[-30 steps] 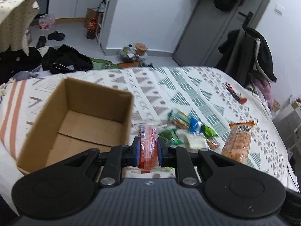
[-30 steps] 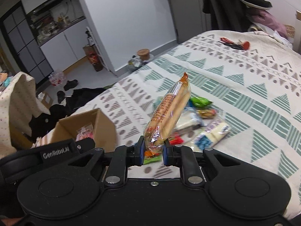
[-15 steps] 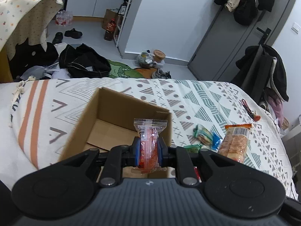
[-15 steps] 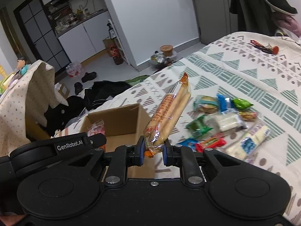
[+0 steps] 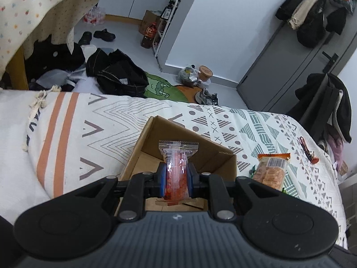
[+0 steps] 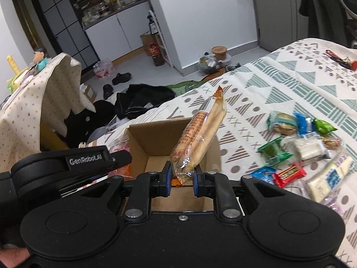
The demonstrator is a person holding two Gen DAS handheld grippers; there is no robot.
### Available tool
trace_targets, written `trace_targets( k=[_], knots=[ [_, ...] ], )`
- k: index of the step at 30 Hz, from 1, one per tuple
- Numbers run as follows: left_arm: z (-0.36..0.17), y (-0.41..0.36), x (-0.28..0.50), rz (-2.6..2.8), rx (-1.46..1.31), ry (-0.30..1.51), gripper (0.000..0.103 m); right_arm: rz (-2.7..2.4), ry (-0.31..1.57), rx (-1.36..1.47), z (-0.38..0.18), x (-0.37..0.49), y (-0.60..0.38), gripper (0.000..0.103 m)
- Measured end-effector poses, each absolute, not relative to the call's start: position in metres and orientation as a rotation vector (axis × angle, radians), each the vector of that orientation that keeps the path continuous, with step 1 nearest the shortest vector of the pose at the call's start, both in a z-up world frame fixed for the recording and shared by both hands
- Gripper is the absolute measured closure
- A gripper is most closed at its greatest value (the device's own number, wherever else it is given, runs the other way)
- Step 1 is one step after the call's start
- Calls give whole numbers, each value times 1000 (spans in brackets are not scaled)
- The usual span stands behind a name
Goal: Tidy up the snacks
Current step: 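Carry both packs over the cardboard box and open both grippers to drop them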
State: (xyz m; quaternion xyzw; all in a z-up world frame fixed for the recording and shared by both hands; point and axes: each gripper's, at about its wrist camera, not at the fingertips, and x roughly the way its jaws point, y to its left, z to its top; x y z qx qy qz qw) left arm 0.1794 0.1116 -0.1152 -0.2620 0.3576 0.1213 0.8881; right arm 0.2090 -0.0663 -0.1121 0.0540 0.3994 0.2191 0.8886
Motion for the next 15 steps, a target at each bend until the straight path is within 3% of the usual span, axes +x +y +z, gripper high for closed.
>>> trace_targets(
  k=[9, 15],
  knots=[
    [-122, 124, 184, 291, -580, 747, 80, 469, 872, 81, -126, 218, -48, 85],
    [-123, 128, 182, 314, -591, 753, 66, 491, 881, 51, -129, 222, -37, 80]
  ],
)
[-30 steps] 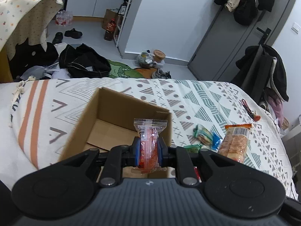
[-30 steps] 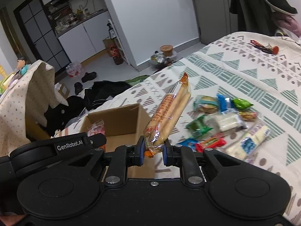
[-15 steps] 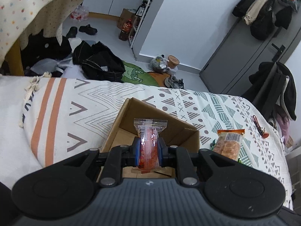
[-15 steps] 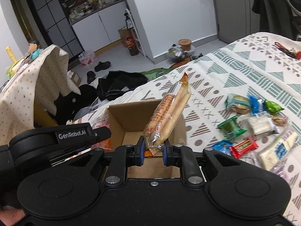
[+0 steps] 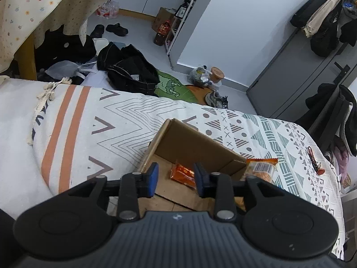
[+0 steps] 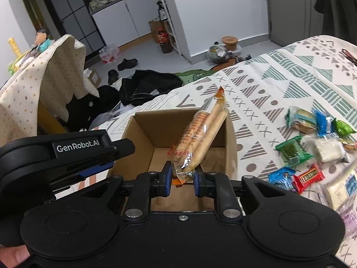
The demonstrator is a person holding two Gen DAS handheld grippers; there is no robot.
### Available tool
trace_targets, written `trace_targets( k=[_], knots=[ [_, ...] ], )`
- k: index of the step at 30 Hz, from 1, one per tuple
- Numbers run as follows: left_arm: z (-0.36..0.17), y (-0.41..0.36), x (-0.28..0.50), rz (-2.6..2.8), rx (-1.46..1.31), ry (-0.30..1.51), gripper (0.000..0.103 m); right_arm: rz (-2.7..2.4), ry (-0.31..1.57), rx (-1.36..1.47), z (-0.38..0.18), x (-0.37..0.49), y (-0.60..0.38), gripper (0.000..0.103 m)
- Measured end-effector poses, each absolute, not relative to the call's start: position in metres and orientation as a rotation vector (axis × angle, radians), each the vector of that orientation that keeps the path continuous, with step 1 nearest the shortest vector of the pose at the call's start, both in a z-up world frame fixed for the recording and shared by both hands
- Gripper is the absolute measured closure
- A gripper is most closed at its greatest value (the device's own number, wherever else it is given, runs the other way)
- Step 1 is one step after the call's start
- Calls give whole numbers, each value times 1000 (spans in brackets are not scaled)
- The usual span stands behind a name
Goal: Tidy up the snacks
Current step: 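Carry both packs over the cardboard box and open both grippers to drop them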
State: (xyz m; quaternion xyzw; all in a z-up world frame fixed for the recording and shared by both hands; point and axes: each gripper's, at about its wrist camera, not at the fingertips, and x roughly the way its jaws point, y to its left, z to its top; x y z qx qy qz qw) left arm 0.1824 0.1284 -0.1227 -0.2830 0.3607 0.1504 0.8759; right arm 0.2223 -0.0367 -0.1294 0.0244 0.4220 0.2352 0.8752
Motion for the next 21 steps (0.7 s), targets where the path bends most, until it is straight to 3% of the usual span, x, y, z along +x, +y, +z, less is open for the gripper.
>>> trace_targets(
  k=[3, 9, 14, 16, 21],
  knots=[
    [-124, 129, 183, 325, -590, 763, 56, 470, 887, 32, -130, 221, -35, 69],
    [-124, 130, 180, 367, -604, 770, 24, 426, 864, 18, -122, 213, -45, 48],
    [-126, 124, 182, 387, -575, 790, 20, 360, 839, 21, -114, 207, -66, 37],
    [-126, 118, 182, 386, -557, 802, 19, 327, 838, 26, -112, 205, -75, 27],
    [-122, 100, 180, 359, -485, 803, 15, 246, 818, 8, -107, 198, -98, 12]
  ],
)
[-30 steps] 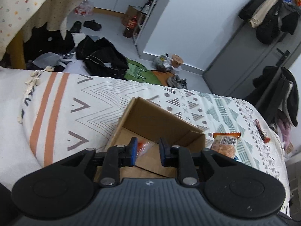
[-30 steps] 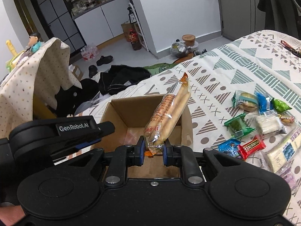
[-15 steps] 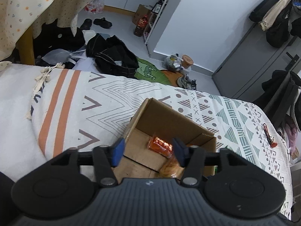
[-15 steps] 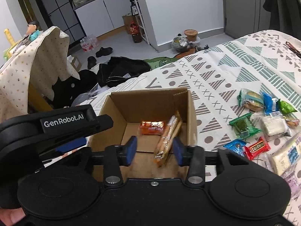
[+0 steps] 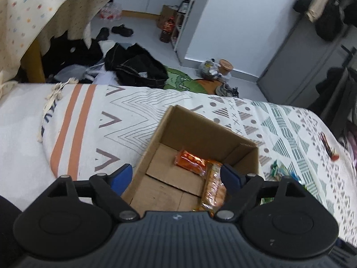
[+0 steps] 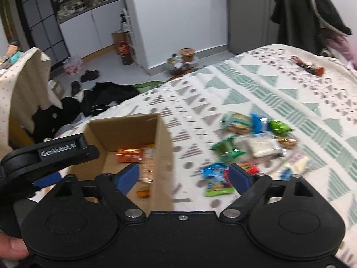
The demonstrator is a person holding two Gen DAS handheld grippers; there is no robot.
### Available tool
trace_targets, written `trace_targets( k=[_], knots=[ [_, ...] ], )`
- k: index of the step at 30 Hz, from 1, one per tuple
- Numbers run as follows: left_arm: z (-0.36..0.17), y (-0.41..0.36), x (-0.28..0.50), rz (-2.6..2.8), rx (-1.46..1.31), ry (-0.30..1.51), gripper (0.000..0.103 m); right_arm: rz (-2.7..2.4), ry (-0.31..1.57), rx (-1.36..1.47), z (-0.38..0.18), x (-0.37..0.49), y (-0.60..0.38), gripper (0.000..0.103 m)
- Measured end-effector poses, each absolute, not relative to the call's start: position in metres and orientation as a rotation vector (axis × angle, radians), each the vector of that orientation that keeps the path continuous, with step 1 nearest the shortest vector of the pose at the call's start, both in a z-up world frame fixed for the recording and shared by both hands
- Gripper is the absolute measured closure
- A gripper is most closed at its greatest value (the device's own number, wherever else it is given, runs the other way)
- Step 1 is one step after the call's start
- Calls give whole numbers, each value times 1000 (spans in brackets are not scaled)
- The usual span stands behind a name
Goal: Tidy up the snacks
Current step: 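Carry both packs over the cardboard box and open both grippers to drop them, then move both tools back over the snack pile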
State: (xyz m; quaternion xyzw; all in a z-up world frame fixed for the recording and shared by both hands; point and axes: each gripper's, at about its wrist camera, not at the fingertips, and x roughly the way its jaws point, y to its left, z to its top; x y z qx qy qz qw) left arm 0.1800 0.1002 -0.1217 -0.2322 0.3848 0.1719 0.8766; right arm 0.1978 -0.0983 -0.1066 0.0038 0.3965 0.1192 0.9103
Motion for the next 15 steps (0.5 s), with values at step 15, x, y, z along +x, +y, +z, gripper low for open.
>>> trace_targets(
  k=[15],
  knots=[
    [-103, 44, 176, 202, -398, 805, 12, 124, 783, 74, -98, 177, -175, 0]
  ],
)
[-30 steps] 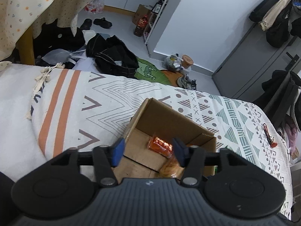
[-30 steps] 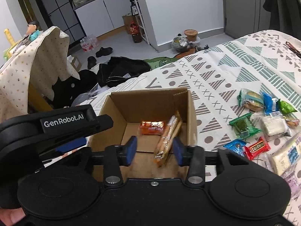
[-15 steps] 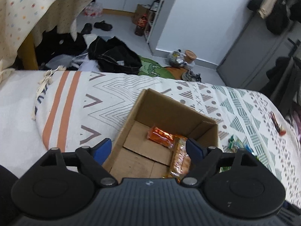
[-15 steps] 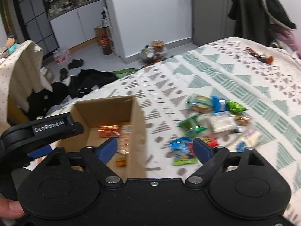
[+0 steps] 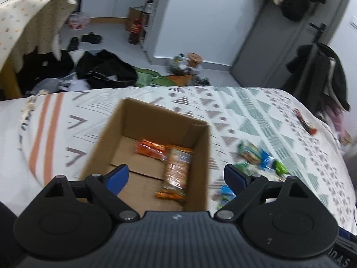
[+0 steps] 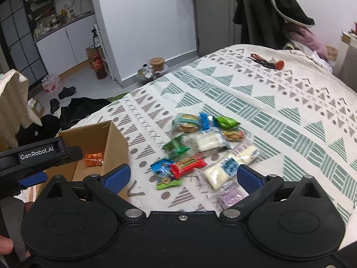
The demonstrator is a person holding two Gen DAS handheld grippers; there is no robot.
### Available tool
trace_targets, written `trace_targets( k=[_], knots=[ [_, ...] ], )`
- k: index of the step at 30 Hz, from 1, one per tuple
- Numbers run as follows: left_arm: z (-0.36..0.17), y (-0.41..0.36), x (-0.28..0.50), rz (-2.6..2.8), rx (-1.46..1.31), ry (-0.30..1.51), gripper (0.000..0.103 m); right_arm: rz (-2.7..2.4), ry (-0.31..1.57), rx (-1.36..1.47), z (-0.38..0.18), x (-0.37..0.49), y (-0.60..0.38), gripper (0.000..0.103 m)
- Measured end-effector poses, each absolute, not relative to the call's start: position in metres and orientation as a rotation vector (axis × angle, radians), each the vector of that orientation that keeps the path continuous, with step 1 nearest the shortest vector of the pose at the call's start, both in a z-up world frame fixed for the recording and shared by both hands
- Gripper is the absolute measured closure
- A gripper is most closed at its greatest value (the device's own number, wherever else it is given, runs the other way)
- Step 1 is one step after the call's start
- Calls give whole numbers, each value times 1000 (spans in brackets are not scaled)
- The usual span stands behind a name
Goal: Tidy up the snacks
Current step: 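Move both tools back over the snack pile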
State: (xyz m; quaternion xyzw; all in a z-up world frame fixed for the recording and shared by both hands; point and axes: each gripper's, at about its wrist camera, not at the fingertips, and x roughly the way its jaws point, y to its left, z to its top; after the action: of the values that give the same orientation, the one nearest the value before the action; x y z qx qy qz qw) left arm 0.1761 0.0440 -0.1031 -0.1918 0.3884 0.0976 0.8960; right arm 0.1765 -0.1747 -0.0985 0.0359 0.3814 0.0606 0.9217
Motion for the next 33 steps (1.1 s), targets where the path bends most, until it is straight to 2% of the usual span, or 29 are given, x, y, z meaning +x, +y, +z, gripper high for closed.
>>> trace_targets(
  k=[15, 29, 33],
  knots=[
    [-92, -7, 173, 100, -301, 835, 11, 66, 780, 143, -94, 162, -241, 0],
    [-97, -56, 175, 46, -250, 842, 11, 41, 810, 341, -113, 165, -296, 1],
    [-105, -65, 180, 36, -257, 863, 13, 48, 836, 367, -122, 171, -300, 9]
  ],
)
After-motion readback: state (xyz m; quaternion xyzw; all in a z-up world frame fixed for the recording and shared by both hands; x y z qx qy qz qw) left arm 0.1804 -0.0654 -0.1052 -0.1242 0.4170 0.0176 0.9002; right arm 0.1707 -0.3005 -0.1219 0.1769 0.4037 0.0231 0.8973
